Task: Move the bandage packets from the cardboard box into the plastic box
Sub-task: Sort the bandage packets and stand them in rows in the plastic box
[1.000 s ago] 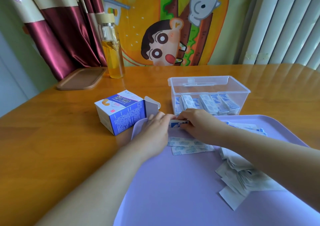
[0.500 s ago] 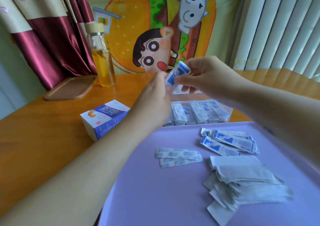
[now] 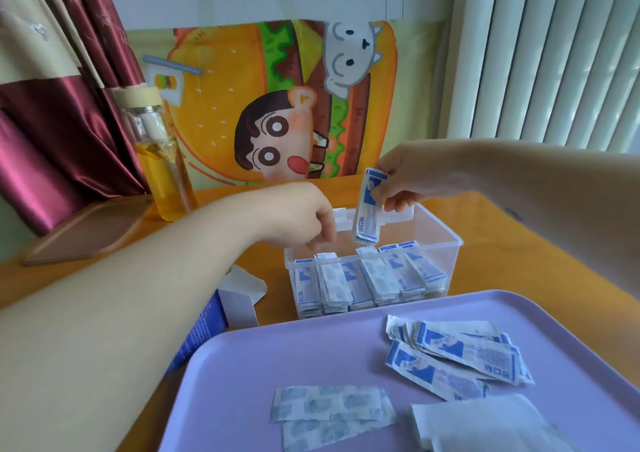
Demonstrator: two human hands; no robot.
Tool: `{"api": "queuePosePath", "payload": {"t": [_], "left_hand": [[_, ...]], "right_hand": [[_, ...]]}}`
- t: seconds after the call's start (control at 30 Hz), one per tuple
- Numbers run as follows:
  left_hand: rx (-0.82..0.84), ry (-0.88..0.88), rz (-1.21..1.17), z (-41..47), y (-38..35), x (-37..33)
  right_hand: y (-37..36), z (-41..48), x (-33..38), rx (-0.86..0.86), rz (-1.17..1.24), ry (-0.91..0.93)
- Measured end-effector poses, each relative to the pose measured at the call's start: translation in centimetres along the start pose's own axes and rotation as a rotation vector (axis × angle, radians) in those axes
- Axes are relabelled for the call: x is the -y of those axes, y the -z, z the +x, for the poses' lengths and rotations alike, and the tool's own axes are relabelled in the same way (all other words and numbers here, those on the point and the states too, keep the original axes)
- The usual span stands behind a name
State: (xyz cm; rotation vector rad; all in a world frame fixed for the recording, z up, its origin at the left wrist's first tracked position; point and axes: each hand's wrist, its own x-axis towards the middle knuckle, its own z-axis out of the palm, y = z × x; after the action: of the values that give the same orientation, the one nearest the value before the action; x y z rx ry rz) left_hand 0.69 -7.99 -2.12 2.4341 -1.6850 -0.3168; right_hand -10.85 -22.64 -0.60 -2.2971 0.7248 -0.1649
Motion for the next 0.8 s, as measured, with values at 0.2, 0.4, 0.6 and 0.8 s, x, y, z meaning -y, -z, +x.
{"api": "queuePosePath", "payload": {"t": [0.2,0.4,0.6,0.8], "left_hand": [[0.278,-0.060,0.293,3.4,-1.4,-1.2],[0.303,-0.071,0.360,4.0,-2.0,-0.7],[0.326,-0.010,0.309,3.9,-2.2,-0.7],[0.326,0.025,0.330,4.2,-2.7,-0.6]], "right_hand": [[-1.2,2.7,-0.8,0.280,0.040,-0.117],[-2.6,4.1,-1.5,0.401,0.017,-0.157],[-4.1,4.3,-1.6,0.496,-0.081,-0.174],[-5.4,4.1,-1.2,0.416,-0.225,-0.133]]}}
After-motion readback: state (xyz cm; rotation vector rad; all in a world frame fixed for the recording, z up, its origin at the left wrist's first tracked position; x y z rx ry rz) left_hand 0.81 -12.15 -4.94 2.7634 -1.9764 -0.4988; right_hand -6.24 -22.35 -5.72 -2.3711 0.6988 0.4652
